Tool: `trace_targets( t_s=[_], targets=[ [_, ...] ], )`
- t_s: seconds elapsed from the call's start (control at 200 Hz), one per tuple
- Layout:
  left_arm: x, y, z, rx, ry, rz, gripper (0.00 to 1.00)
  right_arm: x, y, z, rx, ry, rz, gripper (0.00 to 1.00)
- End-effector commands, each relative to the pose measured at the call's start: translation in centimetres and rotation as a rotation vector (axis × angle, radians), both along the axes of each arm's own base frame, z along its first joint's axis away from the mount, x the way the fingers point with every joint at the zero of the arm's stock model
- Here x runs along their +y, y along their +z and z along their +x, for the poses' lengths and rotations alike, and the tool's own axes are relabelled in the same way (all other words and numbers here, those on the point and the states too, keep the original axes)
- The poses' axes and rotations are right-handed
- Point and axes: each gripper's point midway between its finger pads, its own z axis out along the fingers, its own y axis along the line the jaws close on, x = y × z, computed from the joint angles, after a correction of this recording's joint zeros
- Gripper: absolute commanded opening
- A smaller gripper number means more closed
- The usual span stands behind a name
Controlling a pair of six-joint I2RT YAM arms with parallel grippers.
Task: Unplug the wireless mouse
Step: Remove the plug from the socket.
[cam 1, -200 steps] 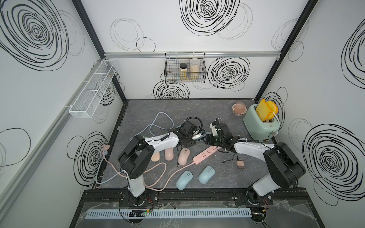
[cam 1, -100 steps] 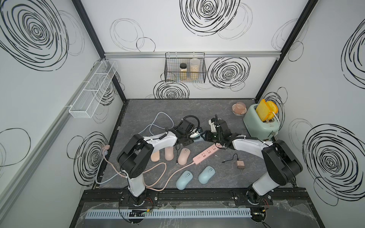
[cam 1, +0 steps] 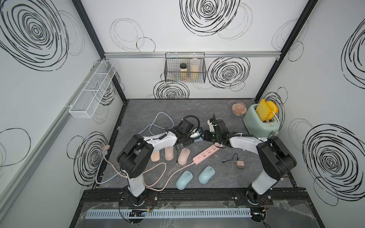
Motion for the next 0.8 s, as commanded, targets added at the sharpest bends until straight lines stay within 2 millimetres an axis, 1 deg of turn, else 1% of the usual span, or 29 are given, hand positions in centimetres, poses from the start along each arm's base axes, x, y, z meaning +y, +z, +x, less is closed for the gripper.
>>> trace_targets(
  t_s=[0.0,0.18,0.27,0.33,0.34,0.345,0.475,0.6,0.695,0.79],
  targets=[
    [-1.5,1.6,0.7,-0.037,-0.021,-0.047,0.46,0.2,0.0,0.6,0.001,-0.010,-0.013,0.37],
    [-1.9,1.4,0.7,-0.025,-0.029,-0.042,0.34,0.3,-0.4,1.3,0.007,-0.017,-0.032,0.37],
    [-2.0,1.4,0.4,-0.017,-0.040,-0.047,0.20,0.3,-0.4,1.5,0.005,-0.019,-0.038,0.36],
    [-2.1,1.5,0.4,-0.016,-0.043,-0.050,0.06,0.2,-0.7,1.5,0.010,-0.020,-0.048,0.36],
    [-2.1,1.5,0.4,-0.015,-0.043,-0.052,0.01,0.2,-0.8,1.4,0.012,-0.020,-0.050,0.36],
    [-2.1,1.5,0.4,-0.015,-0.044,-0.052,0.00,0.2,-0.8,1.4,0.013,-0.020,-0.050,0.36],
    [-2.4,2.2,0.2,0.021,-0.059,-0.102,0.00,0.1,-2.3,0.7,0.038,-0.017,-0.060,0.35],
    [-2.5,2.8,0.1,0.049,-0.054,-0.143,0.00,0.1,-3.1,0.8,0.052,-0.021,-0.067,0.35],
    [-2.5,3.1,-0.2,0.100,-0.044,-0.197,0.00,0.3,-2.9,1.1,0.046,-0.020,-0.063,0.35],
    [-2.5,3.6,-0.6,0.161,-0.024,-0.286,0.00,0.4,-2.5,1.4,0.043,-0.024,-0.058,0.38]
  ],
)
